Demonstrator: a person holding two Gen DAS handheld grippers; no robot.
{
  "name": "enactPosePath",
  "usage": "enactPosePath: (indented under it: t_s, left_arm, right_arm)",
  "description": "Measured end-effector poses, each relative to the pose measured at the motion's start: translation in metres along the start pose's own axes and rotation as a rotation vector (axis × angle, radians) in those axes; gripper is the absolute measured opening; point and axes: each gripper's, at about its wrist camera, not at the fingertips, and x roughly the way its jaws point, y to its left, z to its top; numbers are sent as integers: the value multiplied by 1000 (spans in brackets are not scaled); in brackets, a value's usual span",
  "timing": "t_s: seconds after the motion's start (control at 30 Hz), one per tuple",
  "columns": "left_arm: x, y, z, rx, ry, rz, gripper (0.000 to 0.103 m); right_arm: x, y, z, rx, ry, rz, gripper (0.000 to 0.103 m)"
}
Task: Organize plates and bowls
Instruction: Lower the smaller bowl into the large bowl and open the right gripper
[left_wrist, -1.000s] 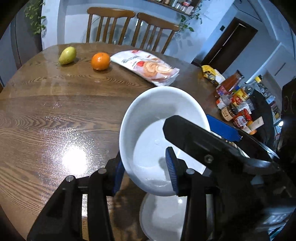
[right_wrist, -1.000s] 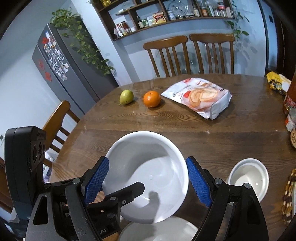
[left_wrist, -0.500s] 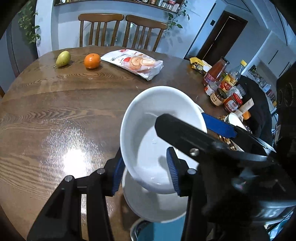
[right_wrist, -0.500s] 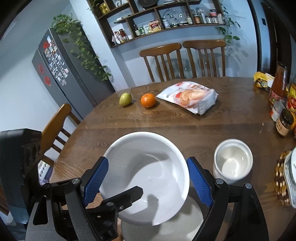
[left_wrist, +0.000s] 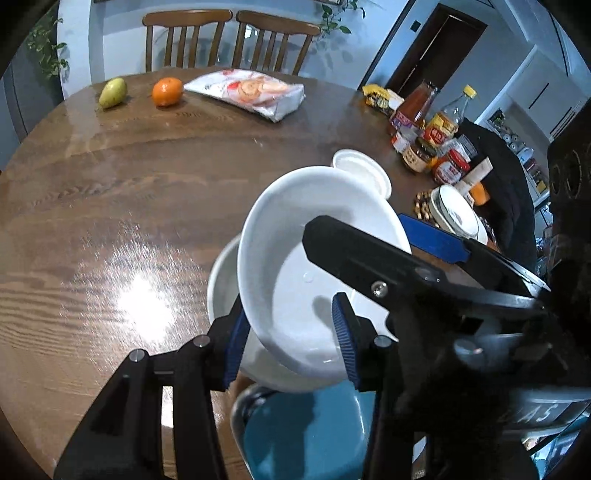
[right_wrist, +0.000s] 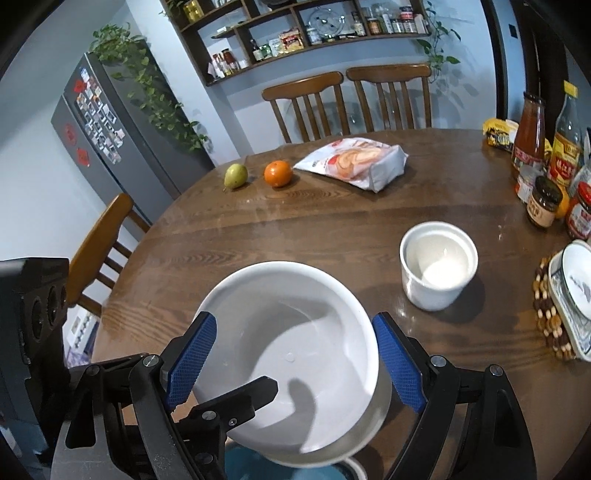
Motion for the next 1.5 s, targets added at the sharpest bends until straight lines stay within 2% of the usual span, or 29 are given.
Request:
enactPosePath:
  t_s: [0.33,0.73,0.93,1.2,1.37,1.5]
  left_arm:
    - [15,-5,-12,3,60,20,42]
    - [31,-2,-14,-2,125,24,42]
    - [34,3,-12,-16,124,39,42]
    - [41,5,-9,-19,127,53,42]
    - [40,7,-8,-32,129,36,44]
    - [37,6,-6,-27,131,28,50]
  right_arm:
    - [10,-9,-19,24,39,-24,88]
    - [21,-16,-26,41,80,-16,88]
    - [27,-19,-26,49,97,-2,88]
    - [36,-17,-25,46,106,-36,88]
    - [40,-17,-25,35,111,-60,88]
    - [39,-20,-24,45,112,-33,88]
